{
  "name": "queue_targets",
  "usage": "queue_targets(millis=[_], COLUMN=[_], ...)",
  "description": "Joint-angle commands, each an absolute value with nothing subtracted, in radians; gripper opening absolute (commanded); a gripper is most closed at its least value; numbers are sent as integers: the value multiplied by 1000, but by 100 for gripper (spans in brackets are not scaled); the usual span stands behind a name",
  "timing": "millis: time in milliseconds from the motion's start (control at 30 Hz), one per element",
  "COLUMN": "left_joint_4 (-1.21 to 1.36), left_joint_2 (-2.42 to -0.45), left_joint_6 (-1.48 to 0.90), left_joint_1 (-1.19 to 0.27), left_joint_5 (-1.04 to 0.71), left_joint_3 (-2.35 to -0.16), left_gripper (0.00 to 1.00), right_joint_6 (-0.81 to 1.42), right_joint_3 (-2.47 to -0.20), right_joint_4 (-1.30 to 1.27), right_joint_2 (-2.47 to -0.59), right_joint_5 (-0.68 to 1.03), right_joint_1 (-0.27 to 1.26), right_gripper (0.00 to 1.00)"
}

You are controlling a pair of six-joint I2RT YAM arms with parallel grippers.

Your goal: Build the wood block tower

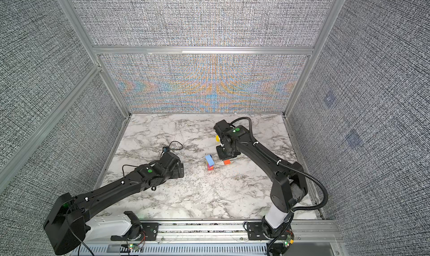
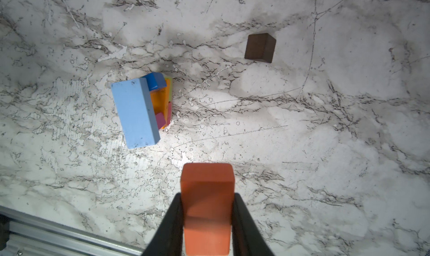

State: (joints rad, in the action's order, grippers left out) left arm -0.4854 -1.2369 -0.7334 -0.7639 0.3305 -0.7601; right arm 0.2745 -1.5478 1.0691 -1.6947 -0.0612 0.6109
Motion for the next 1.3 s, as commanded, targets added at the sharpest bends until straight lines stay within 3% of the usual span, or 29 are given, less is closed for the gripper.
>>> queue_targets(millis=[0,333,867,1267], left_joint_4=[-478,-358,-115,-88], left_joint_2=[-1246,-1305,-1245,-1255], left_joint_6=[-723,-696,-683,-684], left_joint_1=[-764,-745,-562,-532], left_joint_5=[327,250,-32,-54], left_joint_3=[-760,-756,-616,-592], left_gripper=[99,99,99,99], right_joint_6=[258,255,244,231], right_joint_3=[-1588,-1711,-1832,-1855], right_joint_4=[1117,1127,1121,1149], right_joint_2=[-1724,-1836,-1974,-2017], right_joint_5=[-55,-35,0,-32], right_joint_1=[629,675,724,730], right_gripper=[27,27,27,27])
